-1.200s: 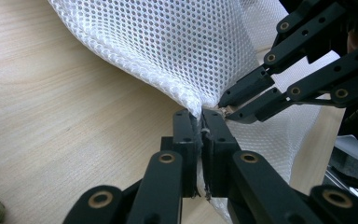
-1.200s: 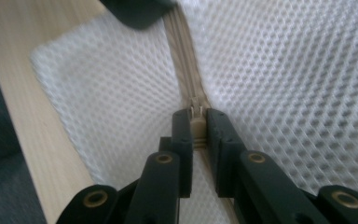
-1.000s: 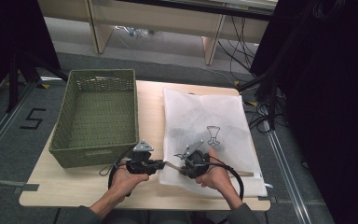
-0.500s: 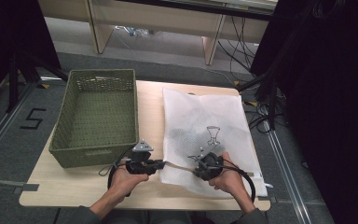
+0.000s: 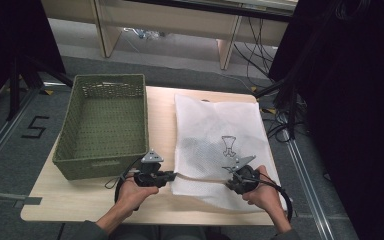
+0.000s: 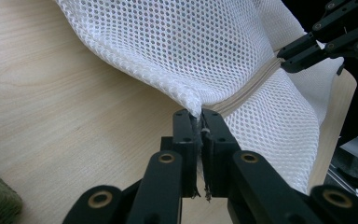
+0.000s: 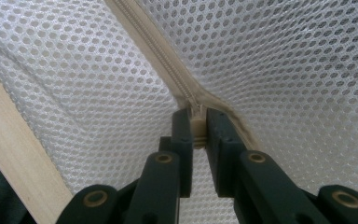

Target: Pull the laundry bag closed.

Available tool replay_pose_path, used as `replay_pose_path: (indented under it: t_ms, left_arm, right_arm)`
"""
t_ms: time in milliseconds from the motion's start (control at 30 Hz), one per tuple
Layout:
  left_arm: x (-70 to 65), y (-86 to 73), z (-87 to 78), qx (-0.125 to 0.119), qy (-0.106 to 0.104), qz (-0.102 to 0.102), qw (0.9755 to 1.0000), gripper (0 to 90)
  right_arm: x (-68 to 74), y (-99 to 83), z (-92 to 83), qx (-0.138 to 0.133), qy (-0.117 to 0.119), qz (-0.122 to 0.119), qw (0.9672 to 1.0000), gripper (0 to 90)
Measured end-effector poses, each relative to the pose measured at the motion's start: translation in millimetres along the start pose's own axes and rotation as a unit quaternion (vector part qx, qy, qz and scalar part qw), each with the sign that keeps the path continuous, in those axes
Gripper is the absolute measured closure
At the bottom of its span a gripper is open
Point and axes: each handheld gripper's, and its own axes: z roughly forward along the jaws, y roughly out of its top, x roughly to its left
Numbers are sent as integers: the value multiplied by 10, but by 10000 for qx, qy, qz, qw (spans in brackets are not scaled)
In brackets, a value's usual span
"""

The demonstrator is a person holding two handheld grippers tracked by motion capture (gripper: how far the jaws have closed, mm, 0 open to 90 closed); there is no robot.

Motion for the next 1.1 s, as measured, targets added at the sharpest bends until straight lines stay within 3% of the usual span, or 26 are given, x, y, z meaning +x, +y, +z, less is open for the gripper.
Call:
replay_pose_path:
  t_ms: [233, 267, 567, 733, 900, 1100]
  left_arm:
    - [5, -10, 0, 1, 26, 7, 10000, 849]
    - [6, -9, -2, 5, 25, 10, 10000, 850]
    - [1, -15, -5, -1, 25, 2, 10000, 849]
    - [-18, -25, 9, 37, 14, 23, 10000, 849]
    - [-13, -20, 0, 30, 55, 41, 10000, 851]
    - [8, -29, -10, 41, 110, 36, 9999, 851]
  right_arm:
    - [-59, -64, -3, 43, -45, -22, 10000, 829]
    - [-51, -75, -13, 57, -54, 88, 9999, 829]
    - [-164, -210, -30, 102, -87, 312, 9994, 828]
    - [-213, -273, -40, 43, 9, 417, 9991, 828]
    - [-232, -311, -38, 259, -195, 408, 9986, 828]
    - [-348, -442, -52, 540, -418, 655, 9955, 828]
